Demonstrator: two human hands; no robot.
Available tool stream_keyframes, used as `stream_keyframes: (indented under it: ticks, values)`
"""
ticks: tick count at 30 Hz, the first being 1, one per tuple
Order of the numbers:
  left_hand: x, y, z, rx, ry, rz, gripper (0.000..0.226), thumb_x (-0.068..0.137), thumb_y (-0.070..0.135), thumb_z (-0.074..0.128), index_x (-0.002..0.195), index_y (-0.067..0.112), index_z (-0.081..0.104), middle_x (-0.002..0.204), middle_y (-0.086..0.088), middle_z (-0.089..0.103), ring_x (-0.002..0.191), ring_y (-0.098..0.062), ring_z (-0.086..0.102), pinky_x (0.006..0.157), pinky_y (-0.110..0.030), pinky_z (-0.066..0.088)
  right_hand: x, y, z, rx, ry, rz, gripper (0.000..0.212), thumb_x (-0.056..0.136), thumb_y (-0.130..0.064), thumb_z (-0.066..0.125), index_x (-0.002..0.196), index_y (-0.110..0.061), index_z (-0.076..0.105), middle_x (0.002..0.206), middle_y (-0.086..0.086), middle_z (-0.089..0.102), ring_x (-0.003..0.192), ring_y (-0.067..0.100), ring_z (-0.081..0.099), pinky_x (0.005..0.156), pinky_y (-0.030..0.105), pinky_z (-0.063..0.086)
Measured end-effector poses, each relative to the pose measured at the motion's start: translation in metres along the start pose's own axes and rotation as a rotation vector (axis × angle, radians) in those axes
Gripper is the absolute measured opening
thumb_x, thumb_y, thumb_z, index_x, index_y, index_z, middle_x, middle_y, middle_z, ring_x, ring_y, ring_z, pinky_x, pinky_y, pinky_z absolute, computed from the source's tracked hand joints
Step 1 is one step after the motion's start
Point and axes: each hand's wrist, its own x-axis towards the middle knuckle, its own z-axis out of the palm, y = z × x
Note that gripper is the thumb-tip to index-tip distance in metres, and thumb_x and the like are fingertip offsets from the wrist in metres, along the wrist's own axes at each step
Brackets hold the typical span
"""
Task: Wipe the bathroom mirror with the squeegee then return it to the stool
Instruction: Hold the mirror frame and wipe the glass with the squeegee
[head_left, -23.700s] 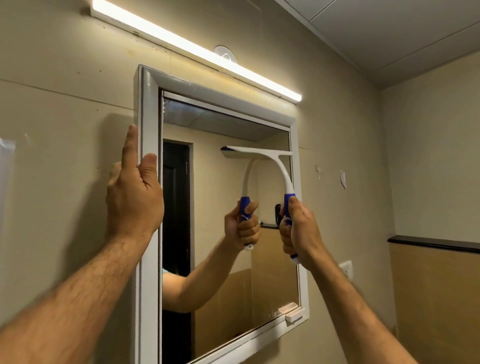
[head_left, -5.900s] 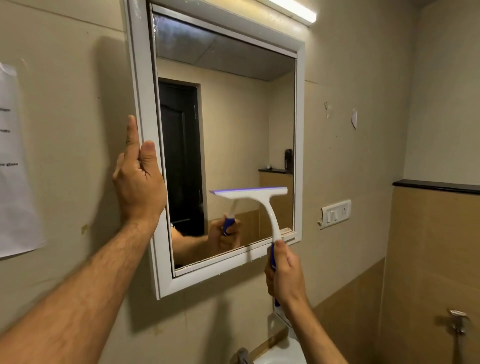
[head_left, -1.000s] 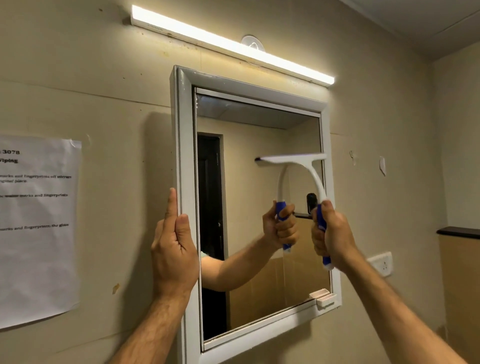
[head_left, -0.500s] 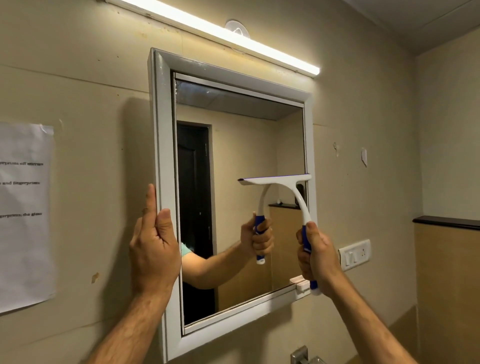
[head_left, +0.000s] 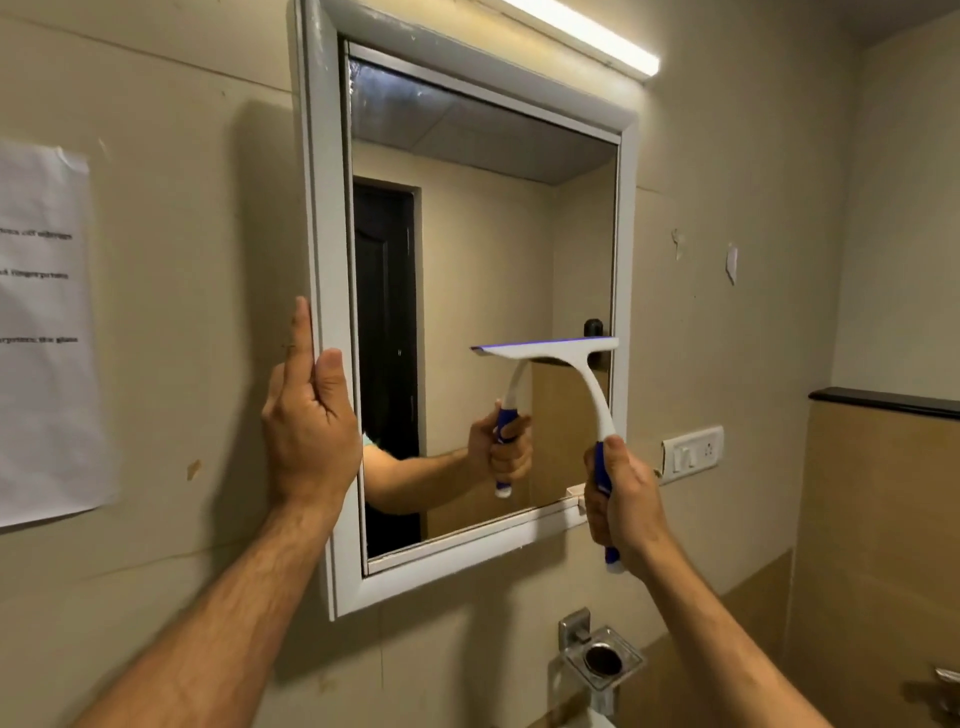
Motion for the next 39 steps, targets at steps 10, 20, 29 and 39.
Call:
stream_keyframes:
  ticks: [10, 20, 29, 39]
  values:
    - [-0.018, -0.008, -0.002, -0.004, -0.033, -0.024, 0.047, 0.103, 0.027, 0.038, 0.149, 0.021, 0.03, 0.126, -0.018, 0.057, 0.105, -0.018, 0.05, 0.082, -0.004, 0.029, -0.056, 0.056, -0.017, -0.006, -0.03, 0.114, 0.073, 0.069, -0.082, 0.049, 0.078, -0.01, 0.049, 0.05, -0.003, 0.04, 0.037, 0.011, 0.032, 0.037, 0.021, 0.029]
    - [-0.03, -0.011, -0.005, 0.024, -0.046, 0.007, 0.047, 0.103, 0.023, 0.038, 0.149, 0.017, 0.031, 0.121, -0.021, 0.058, 0.098, -0.016, 0.047, 0.077, -0.009, 0.029, -0.032, 0.033, -0.013, 0.006, 0.016, 0.121, 0.05, 0.098, -0.054, 0.032, 0.075, -0.014, 0.05, 0.049, -0.002, 0.041, 0.038, 0.013, 0.032, 0.042, 0.025, 0.029]
    - [-0.036, -0.015, -0.006, -0.025, -0.037, -0.046, 0.047, 0.103, 0.023, 0.038, 0.149, 0.014, 0.031, 0.095, 0.03, 0.041, 0.091, 0.027, 0.043, 0.076, 0.012, 0.024, -0.075, 0.066, -0.018, -0.04, -0.013, 0.198, 0.048, 0.096, -0.051, 0.033, 0.073, -0.011, 0.047, 0.05, -0.002, 0.039, 0.039, 0.011, 0.032, 0.04, 0.022, 0.03]
    - [-0.037, -0.016, -0.011, -0.026, -0.084, -0.009, 0.047, 0.103, 0.021, 0.037, 0.149, 0.015, 0.029, 0.122, -0.022, 0.057, 0.102, -0.016, 0.048, 0.082, -0.006, 0.028, -0.088, 0.002, 0.045, 0.046, -0.084, 0.109, 0.043, 0.1, -0.047, 0.033, 0.083, -0.01, 0.049, 0.051, -0.001, 0.038, 0.039, 0.01, 0.032, 0.039, 0.024, 0.029]
